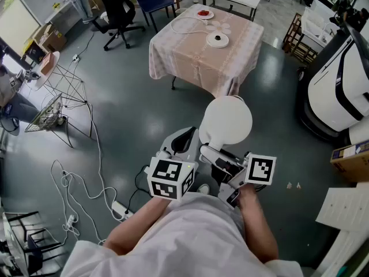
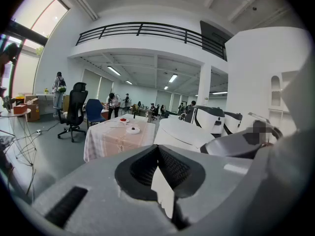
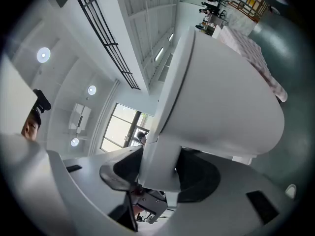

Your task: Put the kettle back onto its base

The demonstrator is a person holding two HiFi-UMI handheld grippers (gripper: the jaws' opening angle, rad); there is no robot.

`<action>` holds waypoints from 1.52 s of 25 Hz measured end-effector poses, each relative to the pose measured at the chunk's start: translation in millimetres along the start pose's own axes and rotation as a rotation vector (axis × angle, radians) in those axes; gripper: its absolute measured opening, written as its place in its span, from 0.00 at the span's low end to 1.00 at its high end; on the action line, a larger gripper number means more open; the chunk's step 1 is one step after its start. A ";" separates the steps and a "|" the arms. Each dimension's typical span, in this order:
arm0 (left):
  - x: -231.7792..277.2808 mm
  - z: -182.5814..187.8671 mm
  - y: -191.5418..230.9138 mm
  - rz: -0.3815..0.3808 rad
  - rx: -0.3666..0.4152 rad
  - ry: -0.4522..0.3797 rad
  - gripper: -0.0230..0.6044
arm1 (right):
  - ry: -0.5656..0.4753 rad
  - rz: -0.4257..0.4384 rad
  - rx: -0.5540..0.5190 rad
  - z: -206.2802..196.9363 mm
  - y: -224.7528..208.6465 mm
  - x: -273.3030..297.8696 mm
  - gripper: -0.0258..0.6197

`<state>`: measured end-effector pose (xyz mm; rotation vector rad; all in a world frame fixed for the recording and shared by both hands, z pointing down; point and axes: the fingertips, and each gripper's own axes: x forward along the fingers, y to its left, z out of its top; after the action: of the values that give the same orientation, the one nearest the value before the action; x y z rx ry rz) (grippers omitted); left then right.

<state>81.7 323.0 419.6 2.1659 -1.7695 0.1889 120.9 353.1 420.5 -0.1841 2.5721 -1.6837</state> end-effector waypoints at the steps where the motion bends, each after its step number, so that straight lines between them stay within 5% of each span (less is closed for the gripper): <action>1: 1.3 -0.1 -1.2 0.001 0.001 0.000 0.05 | 0.002 0.001 0.002 0.2 -0.6 -0.8 0.35; 21: 32.4 2.4 -3.3 0.012 0.021 0.030 0.05 | 0.020 0.013 0.014 28.6 -17.7 -6.6 0.35; 38: 120.0 42.8 105.6 -0.081 0.000 0.089 0.04 | -0.049 -0.078 0.057 117.8 -55.9 89.9 0.35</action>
<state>0.6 179.6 435.2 2.1891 -1.6308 0.2613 49.3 211.9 425.8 -0.3221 2.5092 -1.7528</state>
